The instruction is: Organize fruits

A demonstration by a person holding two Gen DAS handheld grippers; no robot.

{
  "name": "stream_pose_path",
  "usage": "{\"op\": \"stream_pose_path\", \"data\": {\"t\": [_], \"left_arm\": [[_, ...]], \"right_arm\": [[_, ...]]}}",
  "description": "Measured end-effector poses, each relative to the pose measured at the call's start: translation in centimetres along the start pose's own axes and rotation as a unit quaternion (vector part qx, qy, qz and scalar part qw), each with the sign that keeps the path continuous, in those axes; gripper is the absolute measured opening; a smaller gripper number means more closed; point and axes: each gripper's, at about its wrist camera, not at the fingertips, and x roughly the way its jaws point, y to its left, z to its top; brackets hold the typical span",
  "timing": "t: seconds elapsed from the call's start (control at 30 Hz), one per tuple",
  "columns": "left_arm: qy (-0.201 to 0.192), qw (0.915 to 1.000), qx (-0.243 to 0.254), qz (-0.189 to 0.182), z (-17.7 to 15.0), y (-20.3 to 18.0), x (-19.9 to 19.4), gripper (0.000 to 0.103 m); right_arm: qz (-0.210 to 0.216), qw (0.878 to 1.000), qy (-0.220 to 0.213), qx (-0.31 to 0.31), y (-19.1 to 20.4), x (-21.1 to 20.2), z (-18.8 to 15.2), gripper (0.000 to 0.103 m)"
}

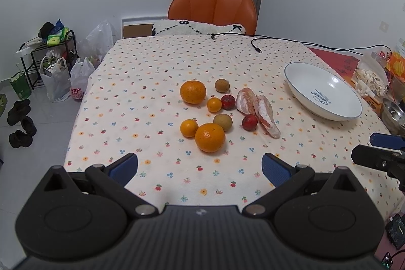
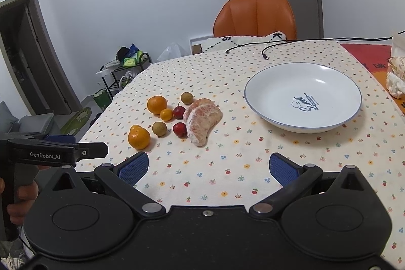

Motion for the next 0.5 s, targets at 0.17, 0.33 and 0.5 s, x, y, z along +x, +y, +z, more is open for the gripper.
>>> {"op": "stream_pose_path", "data": {"t": [0.17, 0.33, 0.5], "left_arm": [[-0.001, 1.0000, 0.000, 0.000, 0.05, 0.31, -0.28, 0.103], [-0.003, 1.0000, 0.001, -0.004, 0.22, 0.25, -0.34, 0.103], [-0.003, 1.0000, 0.001, -0.005, 0.24, 0.14, -0.05, 0.103]], "right_arm": [[0.000, 1.000, -0.002, -0.002, 0.05, -0.08, 0.23, 0.103], [0.001, 1.000, -0.004, -0.002, 0.01, -0.04, 0.24, 0.103], [0.004, 1.000, -0.003, 0.000, -0.05, 0.04, 0.23, 0.103]]}}
